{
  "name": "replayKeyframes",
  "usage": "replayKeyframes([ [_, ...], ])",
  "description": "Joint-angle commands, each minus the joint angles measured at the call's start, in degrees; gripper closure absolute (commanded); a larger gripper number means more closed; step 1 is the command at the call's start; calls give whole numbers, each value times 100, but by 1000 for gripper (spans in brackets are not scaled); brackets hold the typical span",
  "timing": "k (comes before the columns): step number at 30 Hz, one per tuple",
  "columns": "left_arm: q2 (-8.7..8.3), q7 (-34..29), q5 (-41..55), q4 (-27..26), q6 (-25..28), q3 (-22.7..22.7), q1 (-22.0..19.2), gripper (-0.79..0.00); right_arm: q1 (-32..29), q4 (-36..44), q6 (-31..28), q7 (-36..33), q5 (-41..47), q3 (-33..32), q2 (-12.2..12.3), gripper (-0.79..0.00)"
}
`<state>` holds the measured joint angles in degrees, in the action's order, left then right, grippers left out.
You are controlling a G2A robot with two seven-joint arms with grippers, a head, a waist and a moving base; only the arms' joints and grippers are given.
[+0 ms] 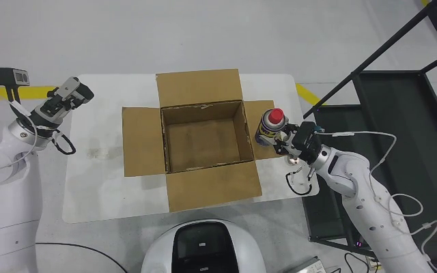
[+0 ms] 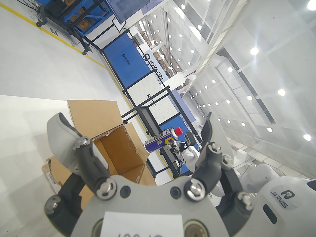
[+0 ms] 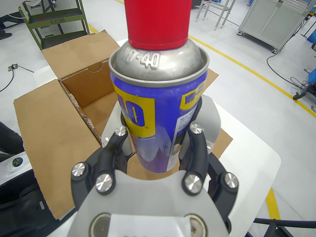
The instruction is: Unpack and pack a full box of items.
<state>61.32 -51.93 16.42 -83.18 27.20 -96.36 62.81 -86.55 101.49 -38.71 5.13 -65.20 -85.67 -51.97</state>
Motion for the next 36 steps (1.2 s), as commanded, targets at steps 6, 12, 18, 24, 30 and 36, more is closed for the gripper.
replayKeyframes([
  [6,0,0,0,0,0,0,0,-785,441,711,-229,-1758,118,213,22,0],
  [12,0,0,0,0,0,0,0,-785,1223,951,-359,-3119,245,983,-34,0],
  [18,0,0,0,0,0,0,0,-785,1905,647,-266,-3646,59,1705,-144,0],
  [24,0,0,0,0,0,0,0,-785,1905,647,-266,-3646,59,1705,-144,0],
  [30,0,0,0,0,0,0,0,-785,1892,642,-249,-3636,57,1708,-145,0],
  [36,0,0,0,0,0,0,0,-785,2339,628,-482,-3837,-30,2134,-217,0],
])
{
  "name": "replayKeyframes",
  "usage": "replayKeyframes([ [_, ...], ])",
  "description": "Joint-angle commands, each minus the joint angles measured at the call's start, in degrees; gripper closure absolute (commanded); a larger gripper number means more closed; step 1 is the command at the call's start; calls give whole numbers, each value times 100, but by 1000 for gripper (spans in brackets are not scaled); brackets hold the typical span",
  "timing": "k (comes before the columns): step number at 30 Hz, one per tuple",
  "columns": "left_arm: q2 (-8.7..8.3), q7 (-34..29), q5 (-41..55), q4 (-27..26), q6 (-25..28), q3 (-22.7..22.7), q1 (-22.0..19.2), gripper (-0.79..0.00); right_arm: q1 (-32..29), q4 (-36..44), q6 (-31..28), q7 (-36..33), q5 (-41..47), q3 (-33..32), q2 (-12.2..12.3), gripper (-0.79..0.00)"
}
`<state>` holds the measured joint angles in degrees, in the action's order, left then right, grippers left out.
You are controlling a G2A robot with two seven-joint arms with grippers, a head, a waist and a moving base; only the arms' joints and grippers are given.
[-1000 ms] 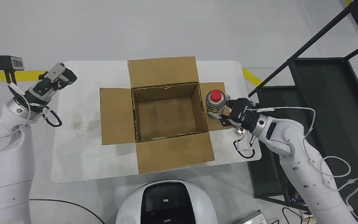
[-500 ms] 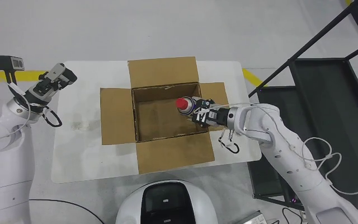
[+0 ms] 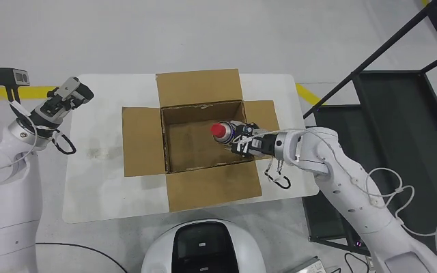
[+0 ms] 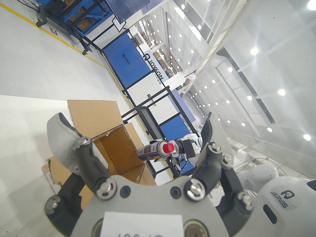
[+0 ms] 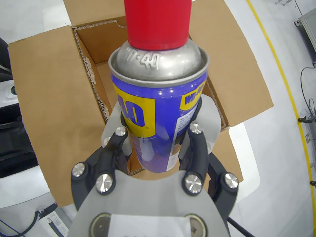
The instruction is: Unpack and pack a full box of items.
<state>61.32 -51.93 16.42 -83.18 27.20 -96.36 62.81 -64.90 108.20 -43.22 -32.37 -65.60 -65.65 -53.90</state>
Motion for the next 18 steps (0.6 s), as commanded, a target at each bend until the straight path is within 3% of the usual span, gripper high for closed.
replayKeyframes([
  [1,0,0,0,0,0,0,0,-785,375,-128,-100,-174,20,308,-62,0],
  [8,0,0,0,0,0,0,0,-785,1791,-1516,-164,-712,237,1768,-495,0],
  [15,0,0,0,0,0,0,0,-785,2464,-2688,-9,-990,709,2609,-884,0],
  [16,0,0,0,0,0,0,0,-785,2513,-2769,-2,-1008,719,2673,-918,-58],
  [17,0,0,0,0,0,0,0,-785,2607,-2930,10,-1038,745,2794,-984,-231],
  [18,0,0,0,0,0,0,0,-785,2670,-3056,-3,-1037,794,2877,-1034,-320],
])
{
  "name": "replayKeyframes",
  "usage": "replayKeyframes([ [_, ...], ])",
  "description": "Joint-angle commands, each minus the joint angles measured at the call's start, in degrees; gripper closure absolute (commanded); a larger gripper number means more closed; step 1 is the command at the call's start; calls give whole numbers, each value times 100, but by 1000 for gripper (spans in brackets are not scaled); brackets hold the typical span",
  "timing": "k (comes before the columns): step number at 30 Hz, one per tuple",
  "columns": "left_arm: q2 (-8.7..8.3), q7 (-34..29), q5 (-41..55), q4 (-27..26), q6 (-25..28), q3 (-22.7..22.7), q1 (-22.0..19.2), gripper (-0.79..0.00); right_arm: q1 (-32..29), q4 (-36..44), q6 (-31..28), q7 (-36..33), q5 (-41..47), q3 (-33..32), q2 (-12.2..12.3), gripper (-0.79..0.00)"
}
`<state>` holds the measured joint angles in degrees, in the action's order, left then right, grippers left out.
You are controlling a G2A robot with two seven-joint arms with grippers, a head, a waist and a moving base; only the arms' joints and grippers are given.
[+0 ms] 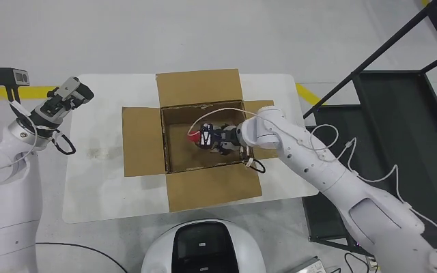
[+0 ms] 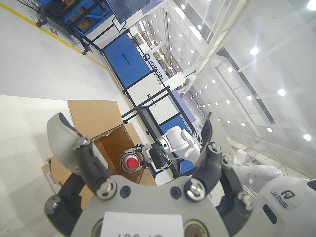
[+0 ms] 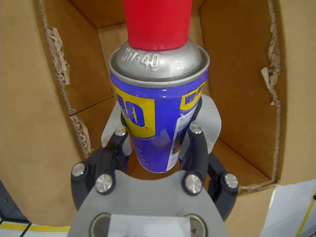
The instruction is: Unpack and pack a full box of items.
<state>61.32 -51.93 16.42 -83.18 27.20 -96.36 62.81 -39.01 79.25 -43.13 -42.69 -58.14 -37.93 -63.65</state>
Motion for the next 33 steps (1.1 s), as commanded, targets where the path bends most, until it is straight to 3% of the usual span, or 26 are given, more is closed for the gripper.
replayKeyframes([
  [1,0,0,0,0,0,0,0,-785,128,-249,-25,-14,68,160,-91,-376],
  [3,0,0,0,0,0,0,0,-785,280,-547,-30,-65,87,353,-208,-656],
  [10,0,0,0,0,0,0,0,-785,589,-1260,-50,65,199,767,-536,-785],
  [15,0,0,0,0,0,0,0,-785,664,-1371,-142,481,362,679,-601,-785],
  [19,0,0,0,0,0,0,0,-785,433,-1179,-208,962,607,195,-422,-785],
  [24,0,0,0,0,0,0,0,-785,-405,-390,-557,1389,722,-885,68,-785],
  [28,0,0,0,0,0,0,0,-785,-1432,552,-799,1723,794,-1947,458,-785],
  [33,0,0,0,0,0,0,0,-785,-2878,1601,-375,2367,474,-3441,800,-785],
])
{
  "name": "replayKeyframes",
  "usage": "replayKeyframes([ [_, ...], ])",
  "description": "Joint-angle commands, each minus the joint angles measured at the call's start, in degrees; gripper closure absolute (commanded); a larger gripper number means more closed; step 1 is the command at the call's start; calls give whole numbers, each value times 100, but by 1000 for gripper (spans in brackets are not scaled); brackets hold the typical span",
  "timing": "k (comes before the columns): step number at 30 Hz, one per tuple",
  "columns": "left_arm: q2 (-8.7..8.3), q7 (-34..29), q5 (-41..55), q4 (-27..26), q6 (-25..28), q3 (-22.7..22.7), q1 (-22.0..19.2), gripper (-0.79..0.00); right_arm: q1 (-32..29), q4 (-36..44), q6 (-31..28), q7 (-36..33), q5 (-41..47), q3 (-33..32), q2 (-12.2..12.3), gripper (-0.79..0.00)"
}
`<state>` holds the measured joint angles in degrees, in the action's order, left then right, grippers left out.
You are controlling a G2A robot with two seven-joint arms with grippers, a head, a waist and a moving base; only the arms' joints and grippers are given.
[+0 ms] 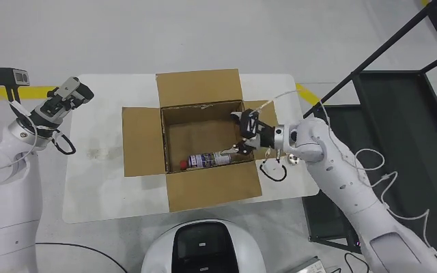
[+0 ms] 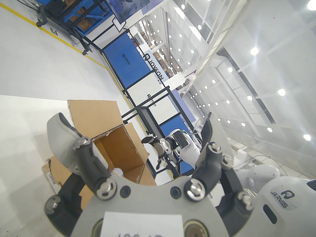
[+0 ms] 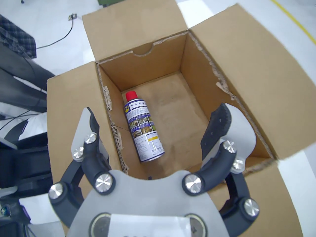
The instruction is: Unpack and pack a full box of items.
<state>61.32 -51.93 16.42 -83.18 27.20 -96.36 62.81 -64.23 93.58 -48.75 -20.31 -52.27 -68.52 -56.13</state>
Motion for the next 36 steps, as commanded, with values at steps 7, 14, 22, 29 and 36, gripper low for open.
replayKeyframes([
  [7,0,0,0,0,0,0,0,-785,-2080,728,830,1352,-593,-1805,215,-785],
  [14,0,0,0,0,0,0,0,-785,-2144,743,804,1413,-611,-1859,220,-785],
  [22,0,0,0,0,0,0,0,-785,-2144,743,804,1413,-611,-1859,220,-785],
  [29,0,0,0,0,0,0,0,-785,-2151,729,830,1414,-605,-1866,219,-785],
  [36,0,0,0,0,0,0,0,-785,-2621,82,601,1419,-50,-2240,252,-785],
])
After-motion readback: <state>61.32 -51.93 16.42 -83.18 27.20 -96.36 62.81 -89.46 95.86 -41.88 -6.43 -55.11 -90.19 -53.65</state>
